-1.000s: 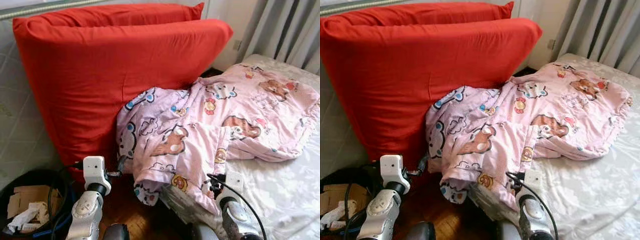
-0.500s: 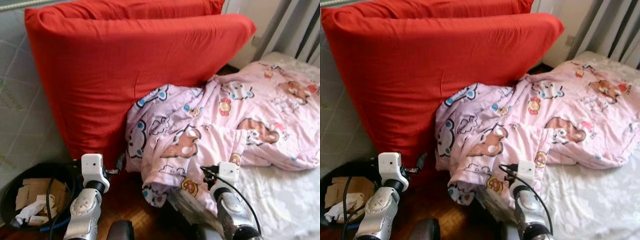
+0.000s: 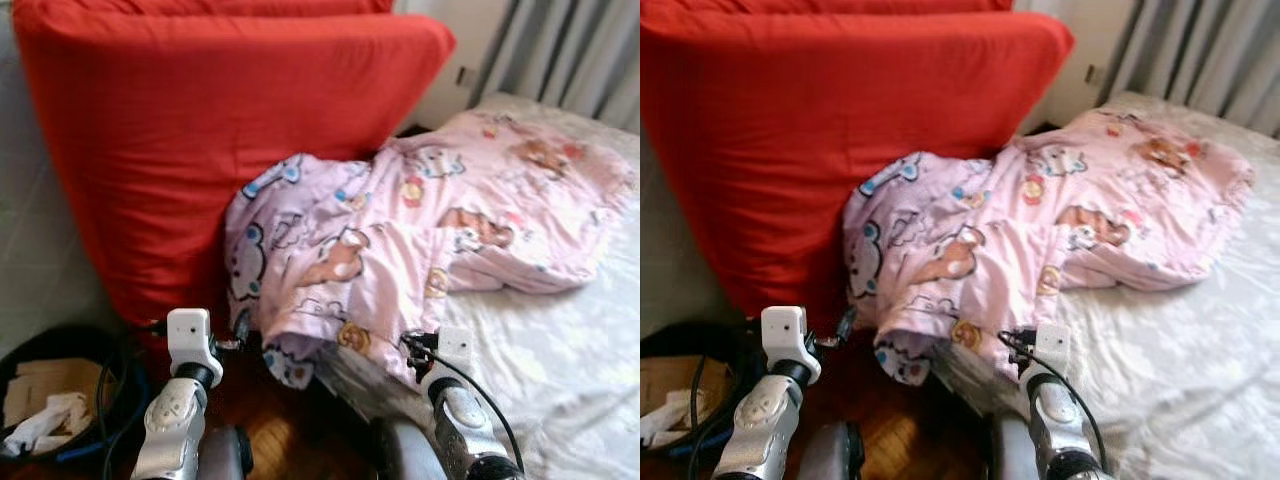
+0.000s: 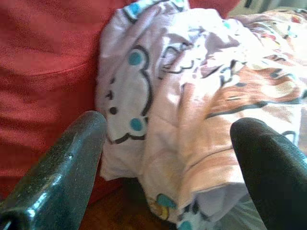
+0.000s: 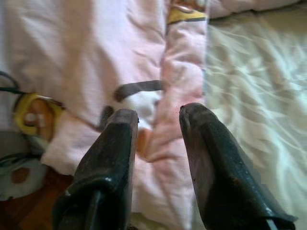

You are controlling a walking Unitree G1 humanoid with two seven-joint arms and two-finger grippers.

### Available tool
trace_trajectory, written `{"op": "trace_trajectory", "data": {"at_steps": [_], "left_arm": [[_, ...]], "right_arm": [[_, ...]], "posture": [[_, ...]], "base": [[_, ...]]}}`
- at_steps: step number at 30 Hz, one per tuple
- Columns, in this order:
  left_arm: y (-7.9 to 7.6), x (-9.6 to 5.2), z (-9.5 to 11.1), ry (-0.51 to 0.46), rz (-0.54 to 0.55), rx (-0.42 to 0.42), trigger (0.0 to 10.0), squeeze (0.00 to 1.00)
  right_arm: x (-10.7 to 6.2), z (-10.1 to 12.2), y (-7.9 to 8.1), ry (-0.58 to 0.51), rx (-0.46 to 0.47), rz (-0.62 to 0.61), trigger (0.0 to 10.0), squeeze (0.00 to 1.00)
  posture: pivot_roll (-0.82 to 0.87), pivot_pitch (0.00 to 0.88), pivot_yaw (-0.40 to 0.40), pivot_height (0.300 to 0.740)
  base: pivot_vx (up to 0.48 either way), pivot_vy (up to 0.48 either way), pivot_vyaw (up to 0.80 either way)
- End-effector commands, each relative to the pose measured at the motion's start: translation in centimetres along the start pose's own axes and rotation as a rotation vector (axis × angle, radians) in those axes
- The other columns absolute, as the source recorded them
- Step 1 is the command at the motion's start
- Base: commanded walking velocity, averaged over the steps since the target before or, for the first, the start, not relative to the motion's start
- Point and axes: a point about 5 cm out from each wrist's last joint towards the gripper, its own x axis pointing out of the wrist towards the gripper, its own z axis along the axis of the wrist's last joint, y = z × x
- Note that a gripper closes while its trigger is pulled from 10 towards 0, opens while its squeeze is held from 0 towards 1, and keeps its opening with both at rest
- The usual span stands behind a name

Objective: Clean up the room

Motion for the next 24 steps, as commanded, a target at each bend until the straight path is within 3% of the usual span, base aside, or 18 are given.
{"op": "trace_trajectory", "data": {"at_steps": [1,8,17,18,19,24], "left_arm": [[0.0,0.1,0.0,0.004,-0.004,-0.002,10.0,0.0],[0.0,0.3,0.3,-0.004,-0.003,0.001,10.0,0.0],[0.0,0.1,0.2,0.001,-0.002,0.003,10.0,0.0],[0.0,0.1,0.2,0.004,-0.003,0.004,10.0,0.0],[0.0,0.0,0.2,0.006,-0.005,0.005,10.0,0.0],[-0.2,-0.4,0.2,0.007,-0.023,0.006,10.0,0.0]], "right_arm": [[0.0,0.0,0.3,-0.002,-0.024,0.018,10.0,0.0],[0.2,0.8,0.6,-0.047,-0.028,0.012,10.0,0.0],[0.8,1.5,0.1,0.017,-0.097,0.007,10.0,0.0],[1.0,1.7,0.0,0.026,-0.11,-0.002,10.0,0.6],[1.1,1.9,-0.2,0.032,-0.12,-0.011,10.0,1.0],[1.4,2.6,-0.4,0.052,-0.143,-0.023,10.0,1.0]], "posture": [[-0.02,0.068,-0.043,0.576],[-0.01,0.064,-0.045,0.576],[0.0,0.079,-0.053,0.576],[0.01,0.083,-0.053,0.576],[0.01,0.088,-0.053,0.576],[0.02,0.115,-0.054,0.576]], "base": [[0.0,0.0,0.0],[0.0,0.0,0.0],[0.0,0.0,0.0],[0.0,0.0,0.0],[0.0,0.0,0.0],[0.0,0.0,0.0]]}}
